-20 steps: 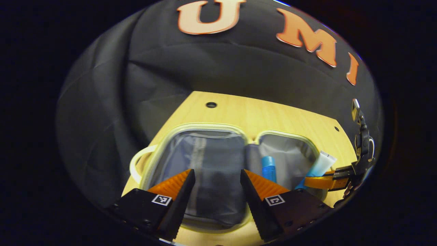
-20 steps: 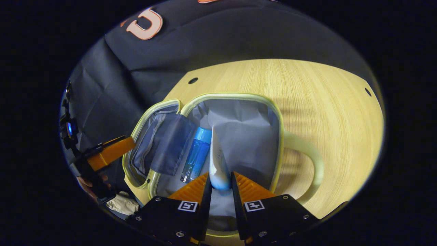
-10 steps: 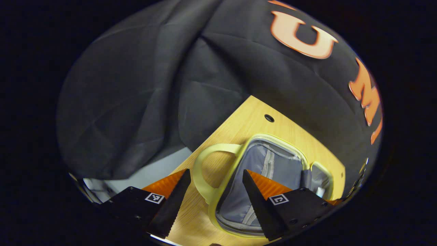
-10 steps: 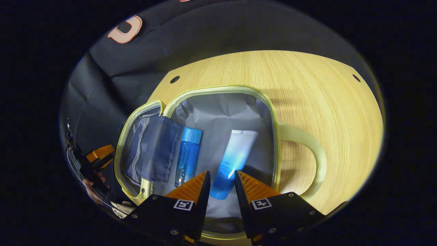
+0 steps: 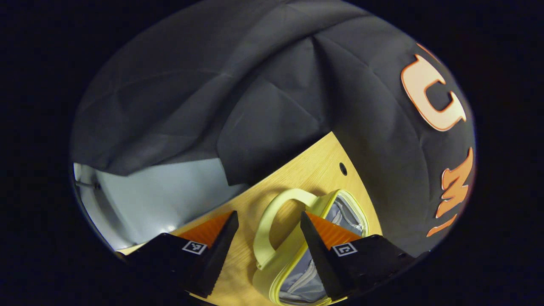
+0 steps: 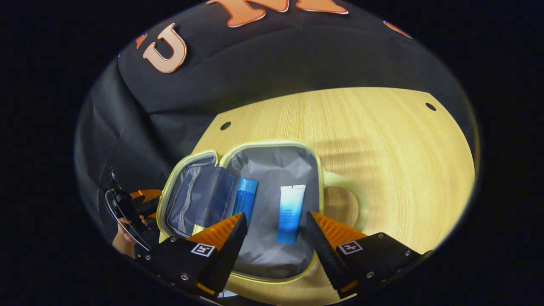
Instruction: First open the suitcase, pack the skin care products into it, and then close the suitcase.
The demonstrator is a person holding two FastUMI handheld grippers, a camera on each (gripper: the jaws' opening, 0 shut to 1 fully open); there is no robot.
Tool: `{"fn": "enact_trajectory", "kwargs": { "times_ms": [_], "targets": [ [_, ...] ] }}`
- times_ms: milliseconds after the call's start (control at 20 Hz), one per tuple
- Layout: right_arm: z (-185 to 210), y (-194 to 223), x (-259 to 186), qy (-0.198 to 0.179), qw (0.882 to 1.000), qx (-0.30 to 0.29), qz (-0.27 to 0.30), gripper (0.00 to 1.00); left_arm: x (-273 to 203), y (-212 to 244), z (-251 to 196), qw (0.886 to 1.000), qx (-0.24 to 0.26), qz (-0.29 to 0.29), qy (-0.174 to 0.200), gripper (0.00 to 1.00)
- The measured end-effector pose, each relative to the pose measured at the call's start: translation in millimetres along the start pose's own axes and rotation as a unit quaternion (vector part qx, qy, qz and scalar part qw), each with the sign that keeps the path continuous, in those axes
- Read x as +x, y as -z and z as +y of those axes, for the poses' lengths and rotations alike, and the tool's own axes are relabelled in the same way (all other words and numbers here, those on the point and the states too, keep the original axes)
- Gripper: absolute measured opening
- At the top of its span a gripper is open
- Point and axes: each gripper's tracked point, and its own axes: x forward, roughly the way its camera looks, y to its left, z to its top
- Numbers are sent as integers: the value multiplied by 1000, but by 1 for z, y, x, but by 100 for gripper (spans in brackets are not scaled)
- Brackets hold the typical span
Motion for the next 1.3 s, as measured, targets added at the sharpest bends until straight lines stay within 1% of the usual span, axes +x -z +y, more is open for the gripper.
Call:
{"fn": "enact_trajectory", "kwargs": {
  "times_ms": [100,200,250,300,350,400,550,650,750,950,1000,1050,1100,1200,1300],
  "targets": [
    [-4,-13,-17,-1,1000,0,-27,93,8,10,1,1000,-13,17,5,57],
    [-10,-27,-34,0,998,0,-55,95,15,11,14,999,-18,27,-11,30],
    [-15,-34,-43,2,998,-2,-69,95,5,7,11,1000,-18,26,-1,17],
    [-20,-40,-50,7,997,-6,-83,95,7,5,8,1000,-7,20,7,22],
    [-27,-48,-57,13,995,-11,-97,96,6,3,2,1000,6,15,9,21],
    [-35,-54,-63,21,993,-17,-111,96,-2,2,-5,999,29,12,16,10],
    [-57,-71,-76,42,988,-40,-141,96,-20,-18,-36,995,96,-24,28,10],
    [-70,-78,-86,53,986,-56,-150,96,-42,-29,-60,990,130,-46,39,10],
    [-78,-83,-91,56,984,-67,-156,96,-66,-37,-87,984,156,-64,50,10],
    [-85,-89,-96,44,981,-91,-168,96,-109,-43,-149,968,209,-107,89,10],
    [-87,-90,-97,43,980,-97,-167,96,-119,-42,-165,963,223,-119,99,9],
    [-90,-91,-99,42,979,-103,-169,96,-127,-38,-180,958,237,-125,103,7],
    [-92,-94,-102,41,978,-110,-173,96,-135,-33,-195,952,253,-132,109,10],
    [-97,-98,-108,38,975,-121,-182,96,-153,-20,-227,942,278,-140,124,9],
    [-103,-103,-115,38,972,-128,-192,96,-172,-3,-258,934,293,-143,148,9]
  ]
}}
